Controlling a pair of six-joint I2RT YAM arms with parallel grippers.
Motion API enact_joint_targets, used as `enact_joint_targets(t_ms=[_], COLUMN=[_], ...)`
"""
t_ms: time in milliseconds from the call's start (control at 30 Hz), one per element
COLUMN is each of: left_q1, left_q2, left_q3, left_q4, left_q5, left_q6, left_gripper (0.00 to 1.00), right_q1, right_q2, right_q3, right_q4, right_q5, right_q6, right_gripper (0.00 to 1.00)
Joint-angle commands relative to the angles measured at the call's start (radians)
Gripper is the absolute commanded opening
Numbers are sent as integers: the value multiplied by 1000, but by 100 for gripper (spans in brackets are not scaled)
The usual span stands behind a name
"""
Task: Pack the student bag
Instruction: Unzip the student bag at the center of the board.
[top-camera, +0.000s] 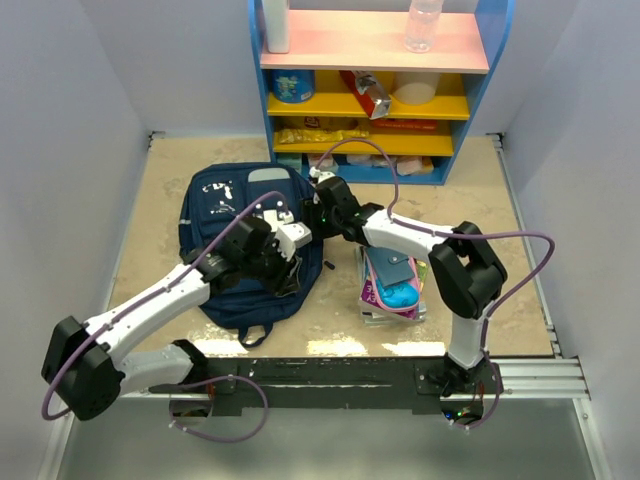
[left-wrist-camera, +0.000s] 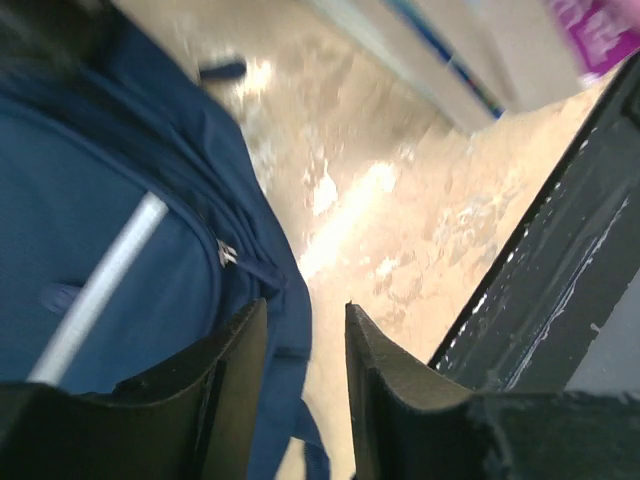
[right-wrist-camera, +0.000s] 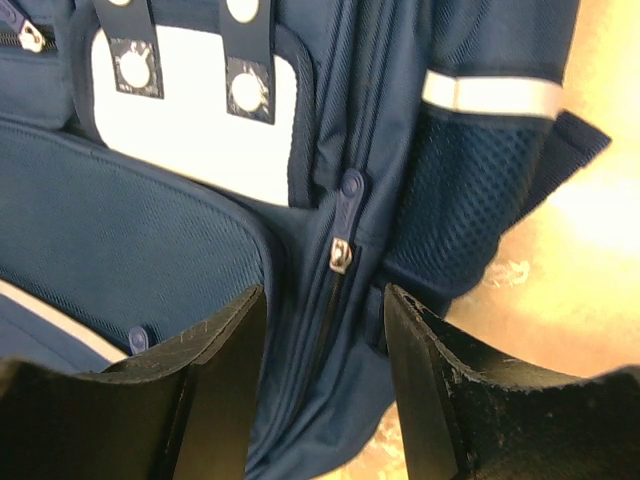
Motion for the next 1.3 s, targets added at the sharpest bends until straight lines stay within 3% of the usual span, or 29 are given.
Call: enact_joint_targets(t_ms=[0, 500, 1267], left_q1=[-12, -14, -20], left_q2=[45, 149, 254], left_q3=[-12, -75, -113], left_q4=[39, 74, 208], left_q5=[-47, -132, -176], left_q6=[-164, -421, -410], left_gripper=[41, 38, 38], right_q1=[3, 6, 30], right_q2=[-73, -104, -131], right_q3=[-27, -68, -124], right_q4=[57, 67, 92], right_q5=[-11, -77, -123], right_q6=[13, -27, -10], right_gripper=[54, 53, 52])
